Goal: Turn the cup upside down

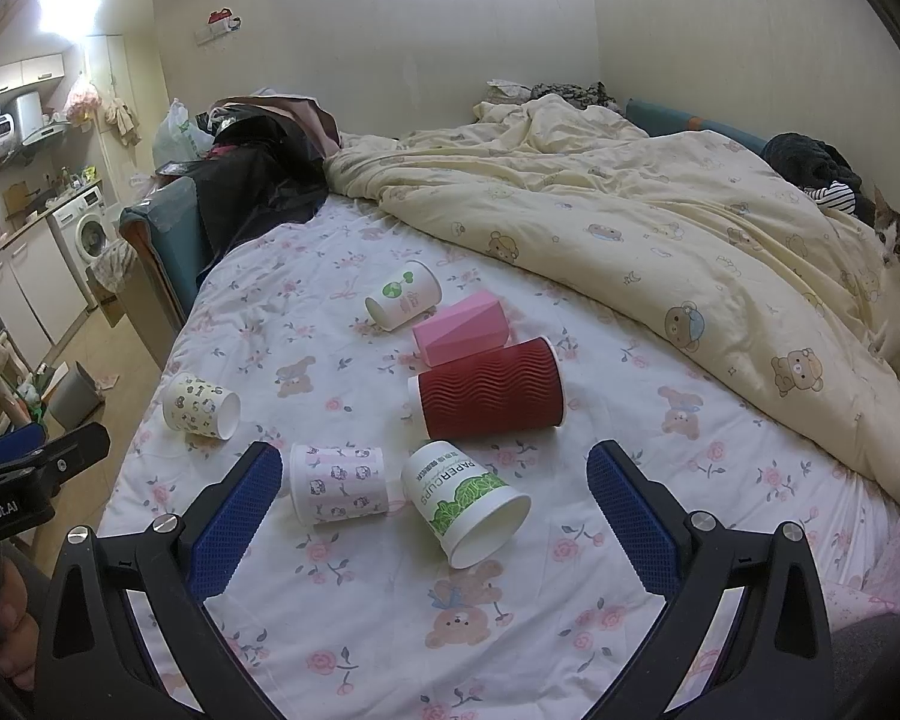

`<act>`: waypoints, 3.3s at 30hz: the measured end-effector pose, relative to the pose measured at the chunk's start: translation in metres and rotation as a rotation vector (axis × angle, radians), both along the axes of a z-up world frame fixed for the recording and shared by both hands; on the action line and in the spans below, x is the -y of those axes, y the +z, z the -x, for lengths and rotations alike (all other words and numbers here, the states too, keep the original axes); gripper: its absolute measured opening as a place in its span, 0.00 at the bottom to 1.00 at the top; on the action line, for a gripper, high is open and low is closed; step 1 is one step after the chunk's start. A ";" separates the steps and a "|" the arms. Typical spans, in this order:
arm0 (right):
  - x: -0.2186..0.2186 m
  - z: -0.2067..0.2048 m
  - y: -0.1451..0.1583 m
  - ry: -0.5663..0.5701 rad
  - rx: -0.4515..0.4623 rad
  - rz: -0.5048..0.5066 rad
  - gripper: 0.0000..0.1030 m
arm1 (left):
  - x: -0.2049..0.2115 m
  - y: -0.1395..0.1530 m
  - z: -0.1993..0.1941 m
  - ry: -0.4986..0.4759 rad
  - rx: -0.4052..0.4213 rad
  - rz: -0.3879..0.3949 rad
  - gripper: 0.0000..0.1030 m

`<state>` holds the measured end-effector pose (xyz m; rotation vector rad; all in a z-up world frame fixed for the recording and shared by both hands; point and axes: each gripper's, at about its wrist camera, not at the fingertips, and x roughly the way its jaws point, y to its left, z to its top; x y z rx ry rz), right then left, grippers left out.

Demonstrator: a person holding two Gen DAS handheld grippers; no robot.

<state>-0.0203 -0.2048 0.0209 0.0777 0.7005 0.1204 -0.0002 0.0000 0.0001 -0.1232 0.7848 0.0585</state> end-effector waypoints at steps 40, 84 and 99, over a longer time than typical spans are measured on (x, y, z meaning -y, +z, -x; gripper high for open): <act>-0.007 -0.001 -0.003 0.015 0.007 0.007 1.00 | -0.001 0.000 0.002 0.003 0.006 -0.019 1.00; 0.075 -0.030 -0.037 -0.127 -0.273 -0.171 1.00 | 0.153 -0.090 -0.148 -0.954 -0.740 -0.422 0.97; 0.092 -0.045 -0.052 -0.206 -0.339 -0.209 1.00 | 0.178 -0.158 -0.159 -1.066 -0.929 -0.499 0.61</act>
